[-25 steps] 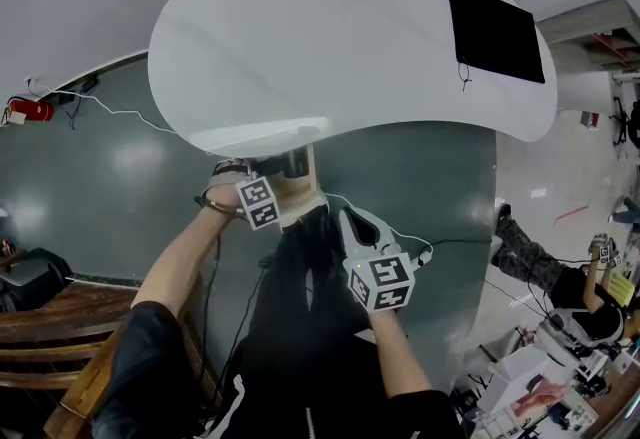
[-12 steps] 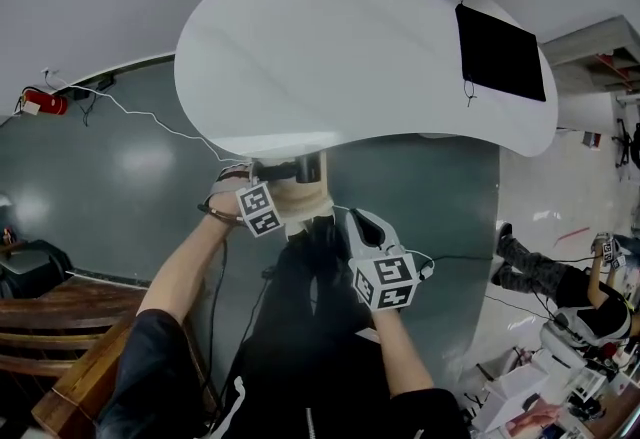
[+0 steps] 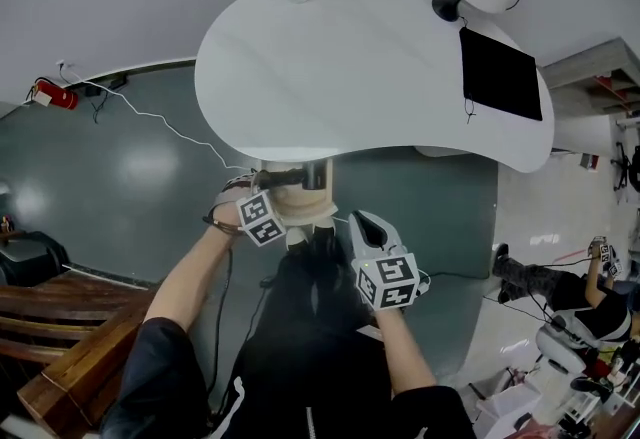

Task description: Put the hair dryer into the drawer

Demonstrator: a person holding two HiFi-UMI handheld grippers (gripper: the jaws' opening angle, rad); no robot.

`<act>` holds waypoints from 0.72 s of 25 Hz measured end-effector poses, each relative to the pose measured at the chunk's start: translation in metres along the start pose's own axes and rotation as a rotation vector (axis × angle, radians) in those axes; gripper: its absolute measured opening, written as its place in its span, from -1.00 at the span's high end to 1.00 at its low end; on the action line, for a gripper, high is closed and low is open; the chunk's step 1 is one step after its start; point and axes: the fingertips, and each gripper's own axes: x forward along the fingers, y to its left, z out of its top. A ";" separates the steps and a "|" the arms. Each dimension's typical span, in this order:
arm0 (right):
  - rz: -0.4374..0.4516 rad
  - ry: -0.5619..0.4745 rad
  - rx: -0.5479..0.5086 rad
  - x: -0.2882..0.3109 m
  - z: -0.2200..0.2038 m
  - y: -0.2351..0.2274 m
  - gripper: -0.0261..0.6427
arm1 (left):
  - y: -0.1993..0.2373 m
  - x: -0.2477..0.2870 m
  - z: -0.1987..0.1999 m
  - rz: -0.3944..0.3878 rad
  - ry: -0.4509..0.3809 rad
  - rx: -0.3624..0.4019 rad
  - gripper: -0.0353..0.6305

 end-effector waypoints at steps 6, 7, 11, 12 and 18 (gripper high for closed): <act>0.016 -0.009 -0.045 -0.012 0.013 0.004 0.91 | -0.001 -0.028 0.010 0.014 -0.031 -0.082 0.86; 0.017 -0.012 -0.050 -0.013 0.016 0.005 0.91 | -0.002 -0.031 0.011 0.017 -0.034 -0.094 0.86; 0.028 -0.030 -0.068 -0.018 0.026 0.007 0.90 | -0.001 -0.049 0.016 0.038 -0.057 -0.130 0.86; 0.035 -0.036 -0.074 -0.018 0.029 0.007 0.91 | -0.001 -0.054 0.018 0.045 -0.064 -0.142 0.86; 0.043 -0.052 -0.096 -0.027 0.034 0.004 0.90 | -0.004 -0.084 0.026 0.064 -0.102 -0.234 0.86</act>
